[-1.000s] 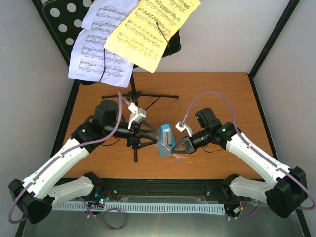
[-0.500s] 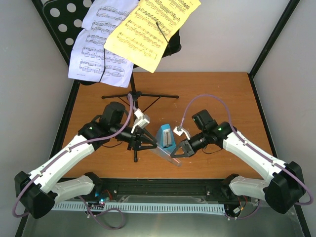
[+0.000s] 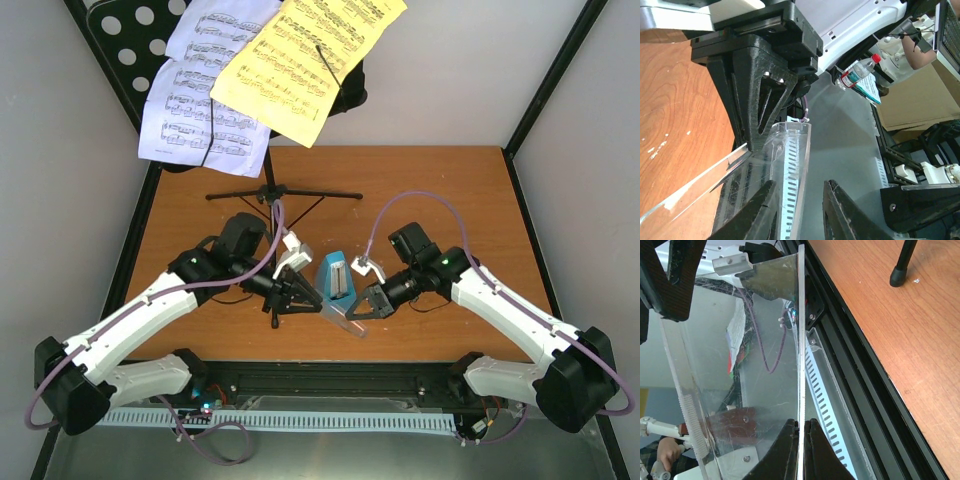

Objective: Pack up the instrument practice props

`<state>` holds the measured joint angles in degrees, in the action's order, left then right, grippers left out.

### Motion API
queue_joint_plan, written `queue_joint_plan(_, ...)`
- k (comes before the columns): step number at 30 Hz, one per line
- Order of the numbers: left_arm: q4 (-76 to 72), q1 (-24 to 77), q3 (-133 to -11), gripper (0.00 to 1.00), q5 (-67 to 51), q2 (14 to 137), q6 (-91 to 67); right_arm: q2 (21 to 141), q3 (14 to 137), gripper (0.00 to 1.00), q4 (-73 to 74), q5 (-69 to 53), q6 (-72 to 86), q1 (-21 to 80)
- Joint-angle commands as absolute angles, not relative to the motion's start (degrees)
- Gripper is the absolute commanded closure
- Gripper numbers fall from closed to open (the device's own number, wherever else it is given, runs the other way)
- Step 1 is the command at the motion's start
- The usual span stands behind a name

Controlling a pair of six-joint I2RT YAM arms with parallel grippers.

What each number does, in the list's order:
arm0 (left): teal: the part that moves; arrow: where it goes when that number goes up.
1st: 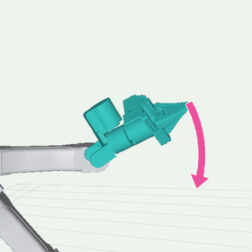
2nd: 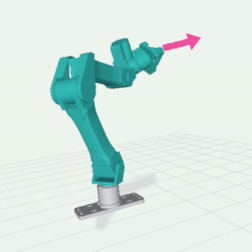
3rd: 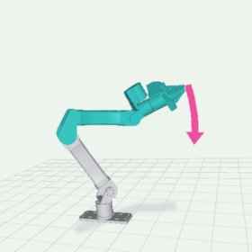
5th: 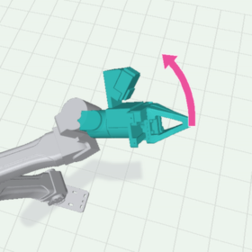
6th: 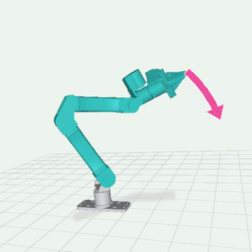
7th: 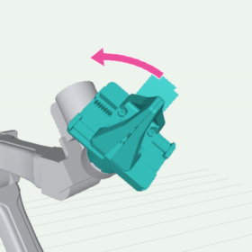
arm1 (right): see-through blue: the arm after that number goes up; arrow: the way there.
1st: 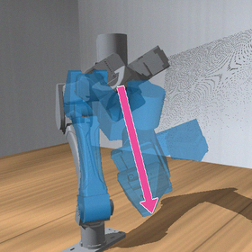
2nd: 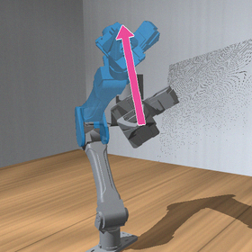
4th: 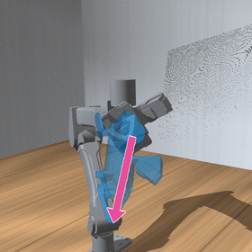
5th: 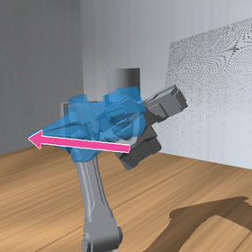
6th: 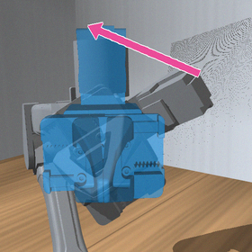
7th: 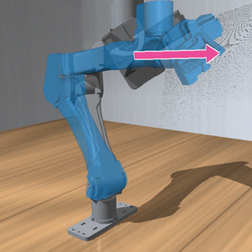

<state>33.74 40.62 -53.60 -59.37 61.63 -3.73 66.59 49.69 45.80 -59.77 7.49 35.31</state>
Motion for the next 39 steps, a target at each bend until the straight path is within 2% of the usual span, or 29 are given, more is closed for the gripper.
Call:
queue_joint_plan(1, 35.0, 41.3, -54.6, 0.76, -58.5, 61.7, -2.0, 65.9, 49.9, 0.97, 46.8, -59.1, 7.2, 35.9)
queue_joint_plan(5, 34.8, 41.4, -54.1, 0.84, -58.5, 61.1, -2.0, 66.1, 49.6, 0.97, 46.6, -58.4, 7.2, 35.8)
queue_joint_plan(11, 35.2, 41.8, -54.1, 0.9, -58.6, 60.9, -1.8, 66.9, 50.4, 0.97, 47.0, -57.5, 6.9, 35.9)
queue_joint_plan(17, 35.2, 42.3, -53.7, 0.91, -59.7, 60.4, -1.8, 67.4, 50.5, 0.97, 47.1, -56.5, 6.8, 35.8)
queue_joint_plan(20, 35.3, 42.4, -53.8, 0.86, -60.0, 60.5, -1.7, 67.4, 50.7, 0.97, 47.3, -56.3, 6.7, 35.8)
queue_joint_plan(27, 35.4, 42.7, -53.8, 0.86, -60.2, 60.8, -1.6, 67.3, 51.1, 0.97, 47.5, -55.8, 6.7, 35.9)
queue_joint_plan(35, 35.2, 42.8, -53.7, 0.99, -61.0, 60.8, -1.5, 67.0, 51.2, 0.97, 47.5, -55.6, 6.6, 35.9)
queue_joint_plan(39, 35.1, 42.9, -53.6, 1.0, -61.2, 60.4, -1.5, 66.6, 51.4, 0.97, 47.6, -54.5, 6.5, 35.9)
